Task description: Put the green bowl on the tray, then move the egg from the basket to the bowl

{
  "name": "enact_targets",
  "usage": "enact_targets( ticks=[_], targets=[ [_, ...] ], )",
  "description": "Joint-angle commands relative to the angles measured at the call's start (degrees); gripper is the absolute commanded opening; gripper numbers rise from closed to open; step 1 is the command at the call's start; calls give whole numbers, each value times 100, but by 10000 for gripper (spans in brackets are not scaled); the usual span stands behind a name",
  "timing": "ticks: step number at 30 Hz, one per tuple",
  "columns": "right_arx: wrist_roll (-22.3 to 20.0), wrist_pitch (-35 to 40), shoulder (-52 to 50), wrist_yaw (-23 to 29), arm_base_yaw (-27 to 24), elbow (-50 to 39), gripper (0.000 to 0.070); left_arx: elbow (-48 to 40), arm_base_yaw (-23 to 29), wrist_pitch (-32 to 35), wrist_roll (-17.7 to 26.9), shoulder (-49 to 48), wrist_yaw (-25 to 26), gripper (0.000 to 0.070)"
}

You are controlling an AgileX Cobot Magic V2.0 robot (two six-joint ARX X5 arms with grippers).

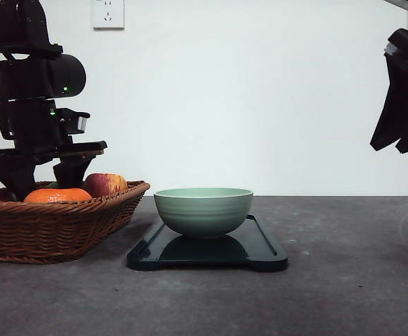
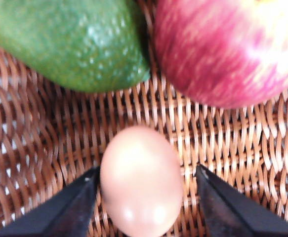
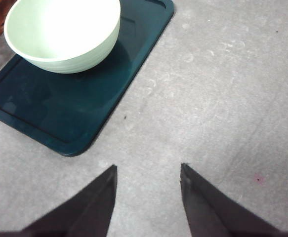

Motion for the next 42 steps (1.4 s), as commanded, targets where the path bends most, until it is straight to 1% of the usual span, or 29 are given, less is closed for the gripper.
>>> enact_targets(
  ticks=[1, 2, 6, 17, 24, 30, 32, 34, 38, 40, 42],
  targets=[
    [82, 55, 26, 5, 20, 9, 245, 136, -15, 27, 74, 131, -20, 232],
    [104, 55, 26, 2, 22, 9, 245, 136, -15, 23, 74, 131, -20, 213],
    [182, 56, 26, 4, 26, 9, 245, 136, -15, -31, 74, 131, -20, 213],
    [187, 57, 26, 4, 26, 9, 245, 136, -15, -117, 50, 3, -20, 212],
    [185, 58, 26, 4, 26, 9, 245, 136, -22, -106, 30, -650, -15, 212],
    [187, 59, 26, 4, 26, 9, 245, 136, -163, 29, 4, -1381, 49, 212],
    [187, 59, 26, 4, 26, 9, 245, 136, -250, 130, 4, -1582, 217, 211],
    [187, 68, 26, 4, 26, 9, 245, 136, -338, 294, -61, -1715, 563, 211],
    [185, 98, 26, 2, 26, 9, 245, 136, -583, 687, -361, -1808, 1200, 211],
    [185, 98, 26, 2, 26, 9, 245, 136, -736, 830, -414, -1806, 1306, 211],
    [185, 98, 26, 2, 26, 9, 245, 136, -907, 976, -428, -1800, 1305, 211]
  ],
)
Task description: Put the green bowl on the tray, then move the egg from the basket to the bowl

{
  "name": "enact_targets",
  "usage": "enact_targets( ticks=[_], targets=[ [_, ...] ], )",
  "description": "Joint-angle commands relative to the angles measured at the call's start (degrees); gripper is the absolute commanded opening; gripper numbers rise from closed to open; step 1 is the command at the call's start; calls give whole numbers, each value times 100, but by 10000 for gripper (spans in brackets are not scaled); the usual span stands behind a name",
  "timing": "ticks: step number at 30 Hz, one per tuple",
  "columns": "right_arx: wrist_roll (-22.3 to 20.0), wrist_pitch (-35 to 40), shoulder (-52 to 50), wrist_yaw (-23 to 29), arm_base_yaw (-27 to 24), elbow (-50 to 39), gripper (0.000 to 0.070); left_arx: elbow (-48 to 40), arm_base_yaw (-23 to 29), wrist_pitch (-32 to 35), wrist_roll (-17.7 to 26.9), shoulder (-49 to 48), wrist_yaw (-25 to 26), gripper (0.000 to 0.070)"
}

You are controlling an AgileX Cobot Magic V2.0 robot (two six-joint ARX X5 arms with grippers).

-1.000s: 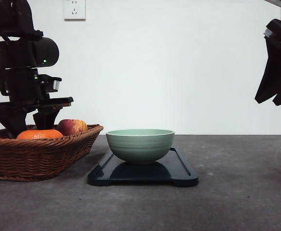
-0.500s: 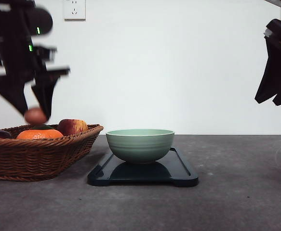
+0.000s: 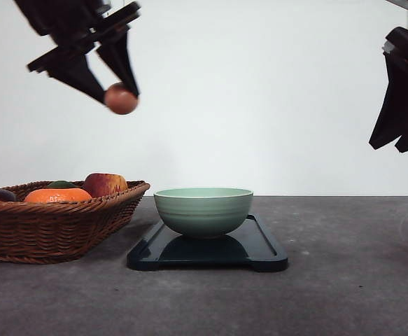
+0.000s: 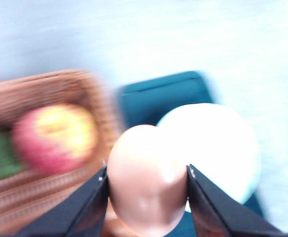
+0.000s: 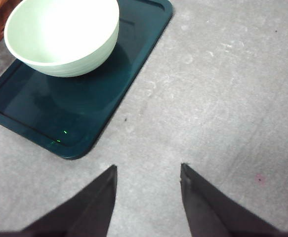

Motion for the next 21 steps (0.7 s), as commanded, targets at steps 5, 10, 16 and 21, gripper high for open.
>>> enact_targets(
  ticks=[5, 10, 16, 21],
  targets=[
    [59, 61, 26, -5, 26, 12, 245, 129, -469, 523, -96, 68, 47, 210],
    [61, 59, 26, -22, 26, 12, 245, 129, -739, 803, -125, 146, 14, 211],
    [67, 59, 26, -158, 26, 12, 245, 129, -939, 1049, -149, 411, -62, 212],
    [83, 59, 26, -167, 26, 12, 245, 129, -1059, 1150, -147, 800, -62, 212]
  ],
)
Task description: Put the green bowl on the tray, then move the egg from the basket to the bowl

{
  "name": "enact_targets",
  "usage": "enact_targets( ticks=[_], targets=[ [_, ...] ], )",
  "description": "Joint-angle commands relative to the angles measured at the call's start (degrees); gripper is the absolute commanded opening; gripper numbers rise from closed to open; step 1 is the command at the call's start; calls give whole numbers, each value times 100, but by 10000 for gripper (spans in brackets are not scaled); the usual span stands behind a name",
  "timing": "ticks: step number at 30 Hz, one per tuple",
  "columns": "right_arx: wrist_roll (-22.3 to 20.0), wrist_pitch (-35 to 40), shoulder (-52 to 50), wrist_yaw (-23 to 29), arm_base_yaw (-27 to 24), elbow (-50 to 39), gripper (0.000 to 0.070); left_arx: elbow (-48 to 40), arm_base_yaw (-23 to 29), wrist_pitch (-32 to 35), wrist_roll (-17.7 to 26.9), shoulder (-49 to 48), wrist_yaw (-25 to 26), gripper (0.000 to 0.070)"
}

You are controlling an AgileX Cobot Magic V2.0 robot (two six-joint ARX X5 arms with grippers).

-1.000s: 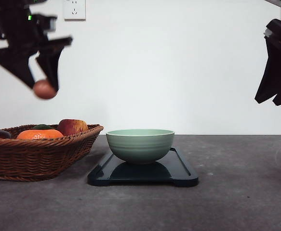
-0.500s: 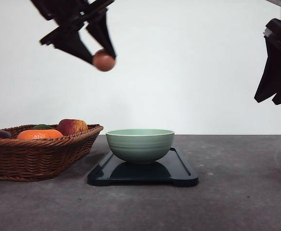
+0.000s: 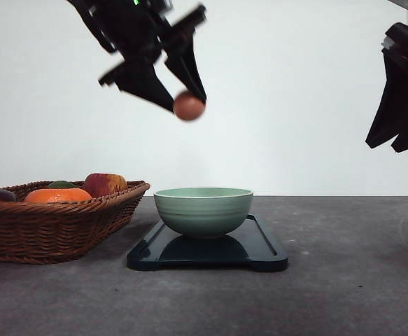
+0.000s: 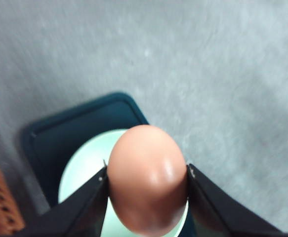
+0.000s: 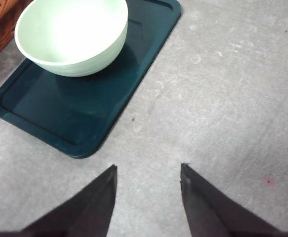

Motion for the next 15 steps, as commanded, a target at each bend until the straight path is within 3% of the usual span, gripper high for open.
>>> enact_targets(
  ticks=[1, 8, 15],
  targets=[
    [71, 59, 26, -14, 24, 11, 245, 129, -80, 99, -21, 237, -9, 212],
    [69, 57, 26, -14, 24, 11, 245, 129, -230, 342, -11, 873, -71, 212],
    [69, 57, 26, -16, 24, 11, 245, 129, -346, 405, 13, 1356, -516, 213]
  ],
)
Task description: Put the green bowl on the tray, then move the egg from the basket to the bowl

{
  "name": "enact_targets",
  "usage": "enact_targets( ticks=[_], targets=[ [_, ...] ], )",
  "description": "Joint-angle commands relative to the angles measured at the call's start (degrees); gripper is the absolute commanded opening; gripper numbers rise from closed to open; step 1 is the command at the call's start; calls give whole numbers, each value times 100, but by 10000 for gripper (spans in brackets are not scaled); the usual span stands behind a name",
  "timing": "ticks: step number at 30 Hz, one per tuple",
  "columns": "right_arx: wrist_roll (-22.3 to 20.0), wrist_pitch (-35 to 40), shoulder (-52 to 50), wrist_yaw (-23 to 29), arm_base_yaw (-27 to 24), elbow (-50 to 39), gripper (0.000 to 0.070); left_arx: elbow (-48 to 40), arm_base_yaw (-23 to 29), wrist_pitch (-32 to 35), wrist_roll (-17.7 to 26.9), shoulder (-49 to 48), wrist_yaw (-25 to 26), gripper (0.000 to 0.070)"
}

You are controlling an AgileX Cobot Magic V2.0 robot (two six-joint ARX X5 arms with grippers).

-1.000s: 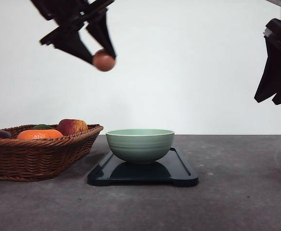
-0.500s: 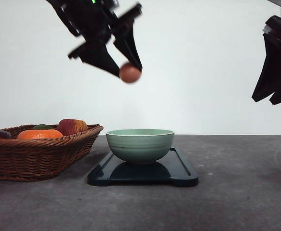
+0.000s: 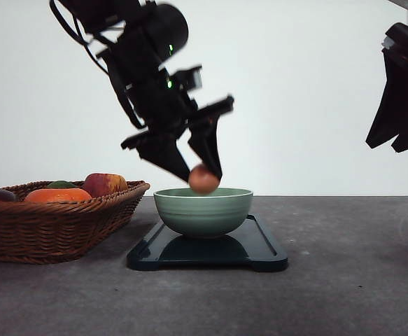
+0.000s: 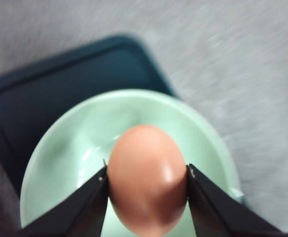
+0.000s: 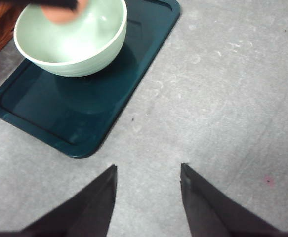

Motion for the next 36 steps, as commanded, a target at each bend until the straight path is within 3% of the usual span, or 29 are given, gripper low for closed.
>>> enact_targets(
  ticks=[1, 23, 26, 29, 36],
  targets=[
    [66, 56, 26, -15, 24, 11, 245, 129, -74, 99, 17, 165, -65, 213],
    [66, 18, 26, -15, 24, 11, 245, 129, -221, 251, 59, 640, -287, 231],
    [66, 17, 26, -15, 24, 11, 245, 129, -221, 213, 59, 638, -283, 257],
    [64, 17, 26, -15, 24, 11, 245, 129, -236, 209, 16, 638, -280, 355],
    [63, 14, 26, -15, 24, 11, 245, 129, -237, 178, -163, 596, -280, 362]
  ],
)
